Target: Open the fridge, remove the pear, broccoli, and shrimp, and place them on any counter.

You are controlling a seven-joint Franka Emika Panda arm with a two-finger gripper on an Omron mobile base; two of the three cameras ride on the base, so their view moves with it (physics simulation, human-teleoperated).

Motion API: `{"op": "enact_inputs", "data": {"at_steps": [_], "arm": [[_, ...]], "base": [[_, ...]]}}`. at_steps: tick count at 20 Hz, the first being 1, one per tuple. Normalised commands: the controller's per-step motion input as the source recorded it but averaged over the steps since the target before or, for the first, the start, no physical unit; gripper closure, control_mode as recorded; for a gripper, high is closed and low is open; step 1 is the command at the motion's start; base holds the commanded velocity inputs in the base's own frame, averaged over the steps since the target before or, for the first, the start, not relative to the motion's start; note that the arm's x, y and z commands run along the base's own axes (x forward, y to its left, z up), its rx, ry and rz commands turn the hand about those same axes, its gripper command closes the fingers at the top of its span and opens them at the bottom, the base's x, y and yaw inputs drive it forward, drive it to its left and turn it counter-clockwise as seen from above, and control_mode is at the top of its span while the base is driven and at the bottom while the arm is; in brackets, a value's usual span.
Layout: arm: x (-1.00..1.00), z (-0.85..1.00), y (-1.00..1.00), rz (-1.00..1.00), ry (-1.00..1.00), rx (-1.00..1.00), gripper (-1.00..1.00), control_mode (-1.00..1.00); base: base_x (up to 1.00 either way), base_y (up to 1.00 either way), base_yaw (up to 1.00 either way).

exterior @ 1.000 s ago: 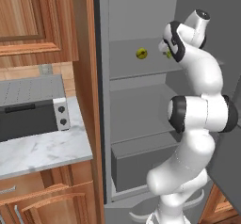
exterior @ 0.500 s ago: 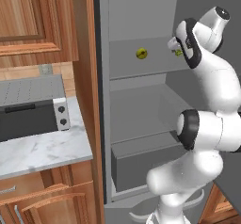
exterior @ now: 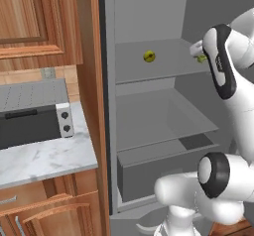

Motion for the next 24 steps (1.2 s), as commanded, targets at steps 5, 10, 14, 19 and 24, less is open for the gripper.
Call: {"op": "enact_inputs", "data": {"at_steps": [5, 10, 14, 19, 24], "arm": [[-0.96, 0.25, 0.19, 0.00, 0.00, -0.05, 1.00, -1.00], [-0.75, 0.01, 0.50, 0.00, 0.00, -0.11, 1.00, -1.00], [-0.77, 0.00, 0.51, 0.00, -0.01, -0.12, 1.00, -1.00], [-0.47, 0.00, 0.27, 0.00, 0.00, -0.06, 1.00, -1.00], [0.00, 0.00, 0.00, 0.00, 0.00, 0.00, 1.00, -1.00]], "base": [[0.00, 0.00, 0.00], [0.00, 0.00, 0.00], [0.00, 0.00, 0.00], [0.00, 0.00, 0.00], [0.00, 0.00, 0.00]]}}
